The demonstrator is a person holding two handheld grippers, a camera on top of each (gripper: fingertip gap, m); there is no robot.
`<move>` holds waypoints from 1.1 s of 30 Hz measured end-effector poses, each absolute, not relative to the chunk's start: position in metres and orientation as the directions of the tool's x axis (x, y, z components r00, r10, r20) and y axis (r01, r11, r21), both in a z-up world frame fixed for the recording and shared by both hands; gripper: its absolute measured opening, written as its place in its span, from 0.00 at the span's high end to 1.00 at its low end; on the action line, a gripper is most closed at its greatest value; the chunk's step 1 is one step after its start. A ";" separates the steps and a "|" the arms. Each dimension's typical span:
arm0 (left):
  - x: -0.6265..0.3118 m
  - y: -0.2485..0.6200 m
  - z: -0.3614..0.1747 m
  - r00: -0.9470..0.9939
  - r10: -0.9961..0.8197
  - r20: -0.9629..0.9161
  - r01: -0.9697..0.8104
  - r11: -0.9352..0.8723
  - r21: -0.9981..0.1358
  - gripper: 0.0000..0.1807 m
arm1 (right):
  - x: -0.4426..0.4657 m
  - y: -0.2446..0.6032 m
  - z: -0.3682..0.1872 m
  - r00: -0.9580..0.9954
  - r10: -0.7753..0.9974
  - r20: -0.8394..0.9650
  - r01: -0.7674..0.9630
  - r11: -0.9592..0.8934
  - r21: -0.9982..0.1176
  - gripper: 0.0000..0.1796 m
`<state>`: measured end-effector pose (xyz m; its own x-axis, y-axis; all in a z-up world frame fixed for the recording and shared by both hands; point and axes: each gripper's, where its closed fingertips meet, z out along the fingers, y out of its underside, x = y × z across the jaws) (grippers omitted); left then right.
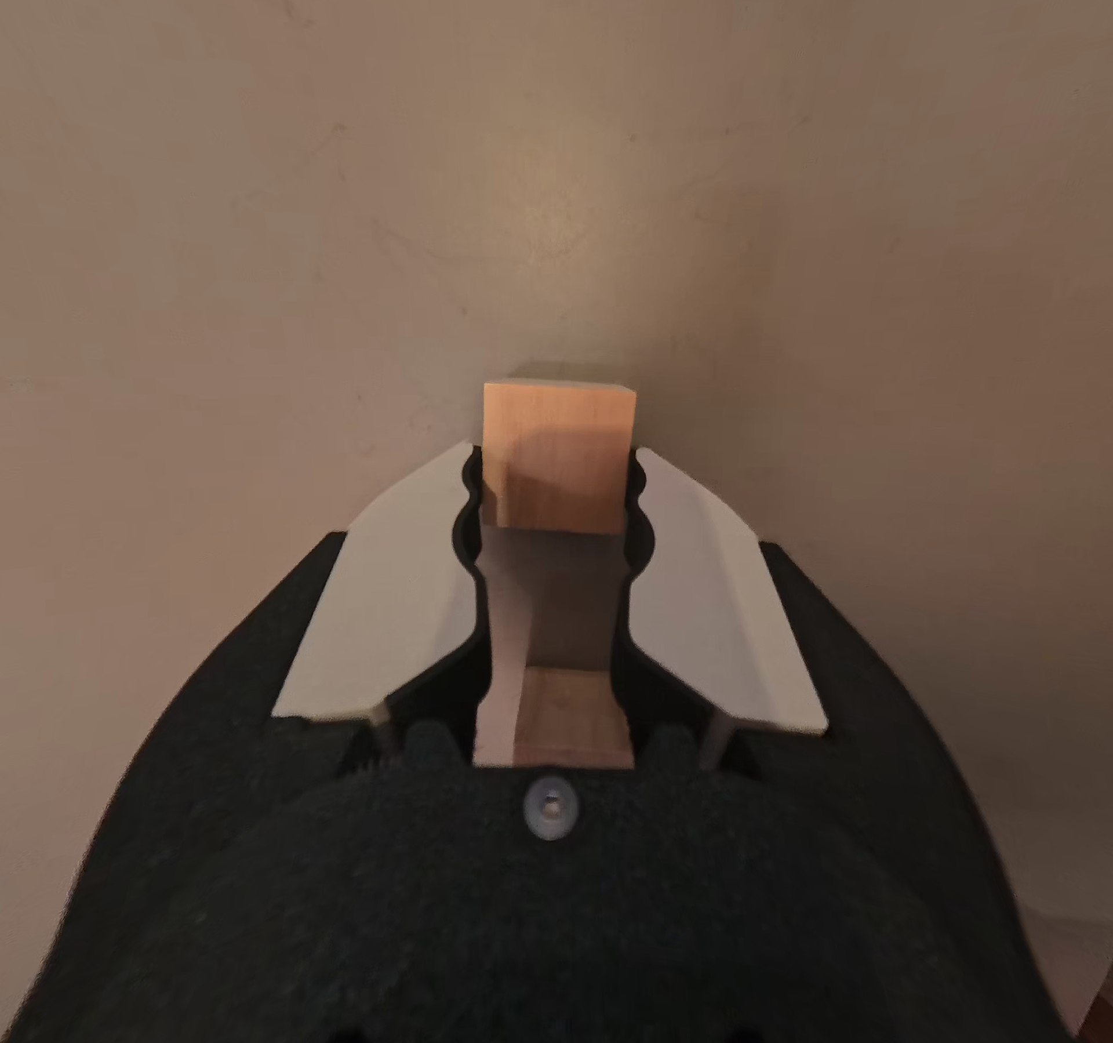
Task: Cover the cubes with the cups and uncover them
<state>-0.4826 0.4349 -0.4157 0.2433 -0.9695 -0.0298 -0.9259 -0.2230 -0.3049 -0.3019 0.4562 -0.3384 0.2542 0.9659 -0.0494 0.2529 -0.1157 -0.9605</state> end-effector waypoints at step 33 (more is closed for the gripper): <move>-0.812 0.300 -0.277 0.995 0.085 -0.054 0.023 -0.718 -0.695 0.57 | -0.307 0.446 -0.329 0.223 0.970 -0.099 0.197 -0.144 -0.970 0.60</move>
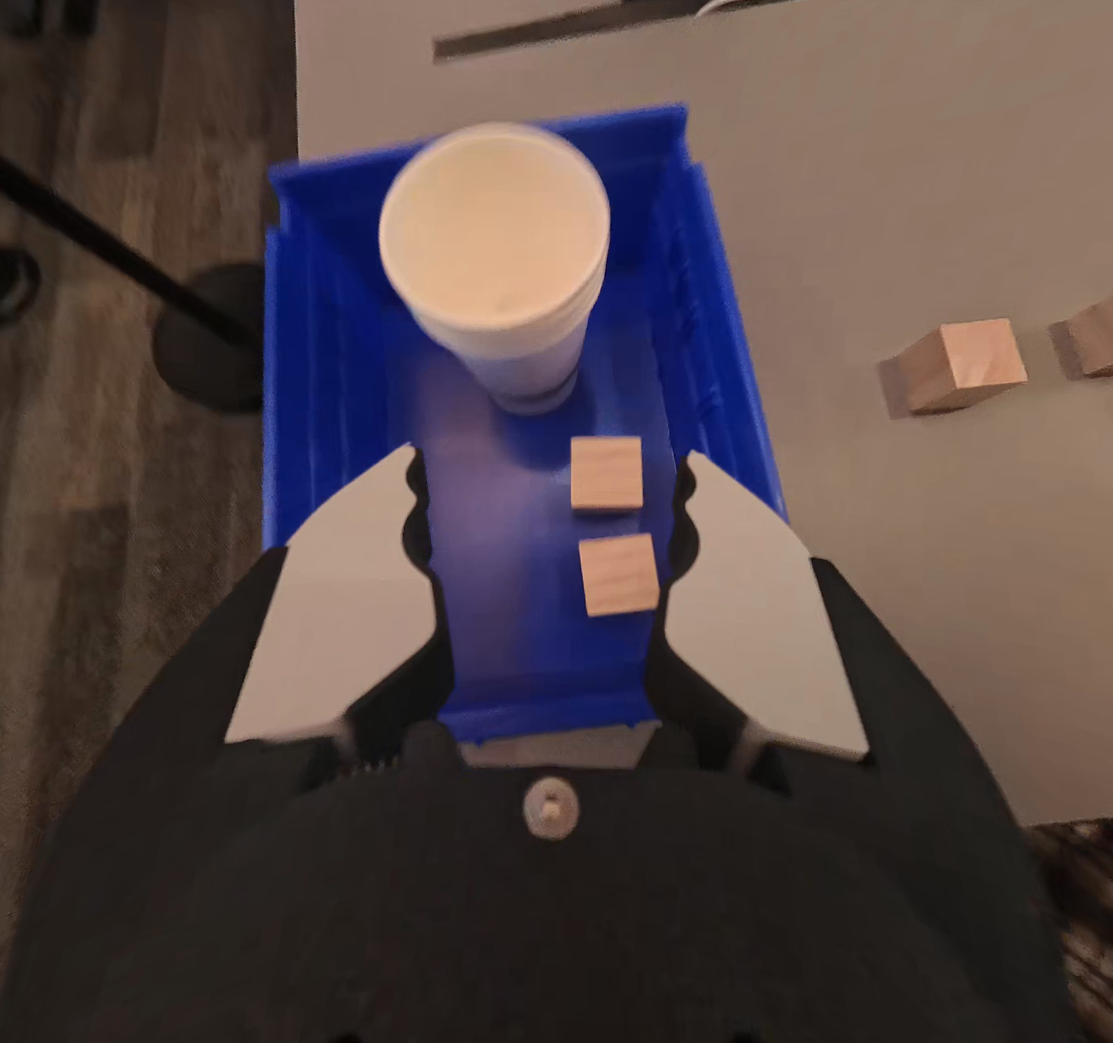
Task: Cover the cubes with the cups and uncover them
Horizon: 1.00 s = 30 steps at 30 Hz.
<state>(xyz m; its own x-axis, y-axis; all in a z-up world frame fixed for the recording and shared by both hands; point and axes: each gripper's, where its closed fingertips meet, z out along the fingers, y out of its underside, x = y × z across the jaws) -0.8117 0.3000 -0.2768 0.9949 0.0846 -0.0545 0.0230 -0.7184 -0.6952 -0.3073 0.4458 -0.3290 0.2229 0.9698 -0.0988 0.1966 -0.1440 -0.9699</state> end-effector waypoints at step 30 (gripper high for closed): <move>-0.789 0.273 -0.411 0.991 0.116 0.060 0.129 -0.943 -0.308 0.75 | -0.305 0.446 -0.322 0.231 0.970 -0.070 0.183 -0.114 -0.977 0.60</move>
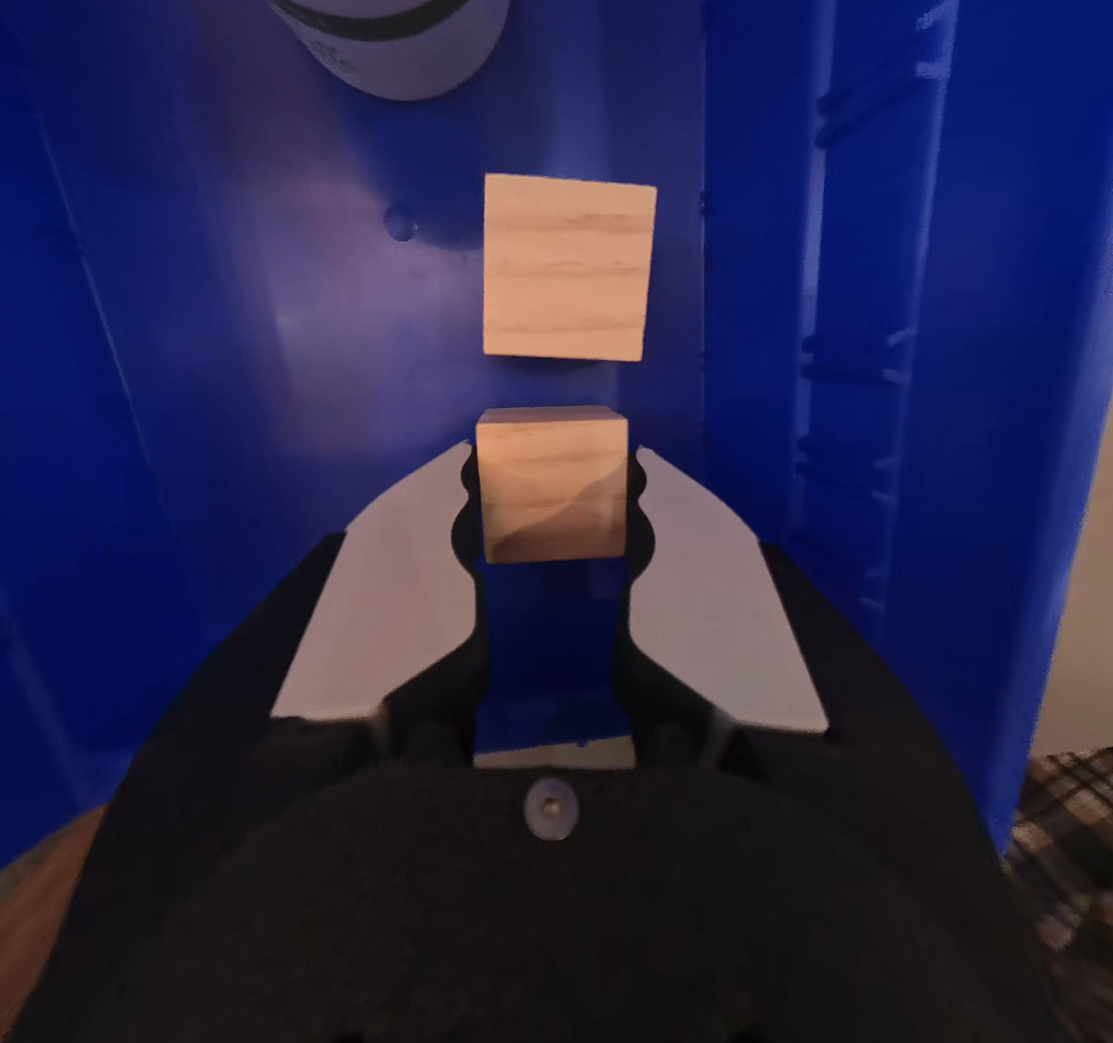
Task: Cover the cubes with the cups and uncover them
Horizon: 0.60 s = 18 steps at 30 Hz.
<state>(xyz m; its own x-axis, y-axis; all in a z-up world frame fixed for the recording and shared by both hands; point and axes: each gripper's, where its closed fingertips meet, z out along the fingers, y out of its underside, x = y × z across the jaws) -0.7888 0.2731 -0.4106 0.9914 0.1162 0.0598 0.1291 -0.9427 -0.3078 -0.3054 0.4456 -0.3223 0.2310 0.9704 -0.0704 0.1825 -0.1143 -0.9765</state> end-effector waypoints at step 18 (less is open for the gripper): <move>-0.713 0.324 -0.268 0.896 -0.401 -0.187 -0.438 -0.739 -0.513 0.75 | -0.301 0.451 -0.320 0.251 0.966 -0.067 0.171 -0.112 -0.979 0.61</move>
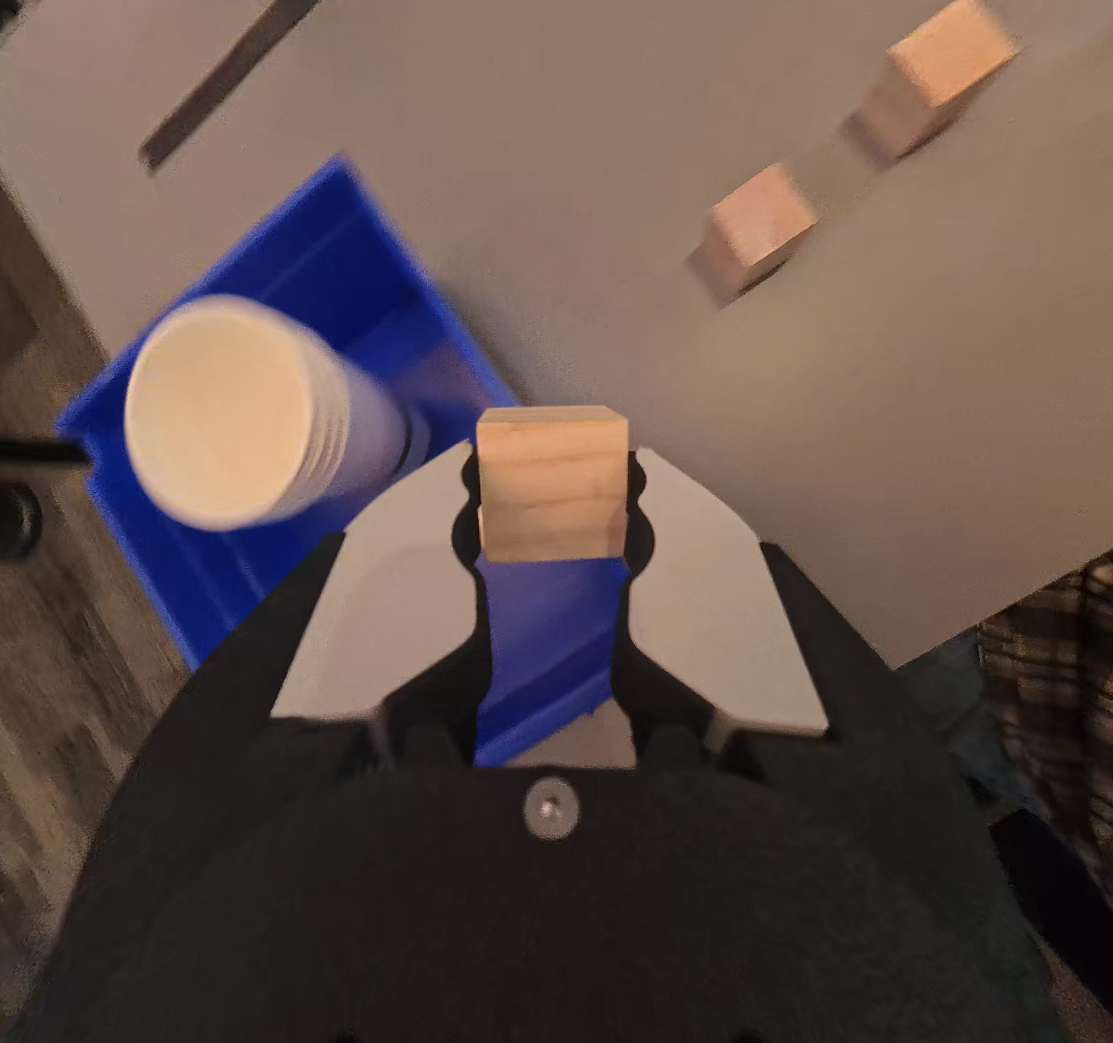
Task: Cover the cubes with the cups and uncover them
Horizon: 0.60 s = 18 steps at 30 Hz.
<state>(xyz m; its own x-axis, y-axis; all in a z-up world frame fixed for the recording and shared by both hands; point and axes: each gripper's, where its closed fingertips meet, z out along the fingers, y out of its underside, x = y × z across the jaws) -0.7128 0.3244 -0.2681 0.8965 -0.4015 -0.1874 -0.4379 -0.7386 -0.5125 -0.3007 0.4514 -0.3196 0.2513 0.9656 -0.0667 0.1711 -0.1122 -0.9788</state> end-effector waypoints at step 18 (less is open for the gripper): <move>-0.398 0.463 -0.360 0.269 -0.959 -0.090 -0.906 -0.220 -0.362 0.75 | -0.292 0.456 -0.312 0.250 0.966 -0.064 0.133 -0.099 -0.986 0.61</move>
<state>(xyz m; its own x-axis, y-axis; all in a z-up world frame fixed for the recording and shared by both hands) -0.3977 0.4629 -0.3604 0.2693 -0.9588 -0.0902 -0.9056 -0.2202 -0.3624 -0.2923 0.4559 -0.3119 0.2502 0.9661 -0.0636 0.1328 -0.0993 -0.9862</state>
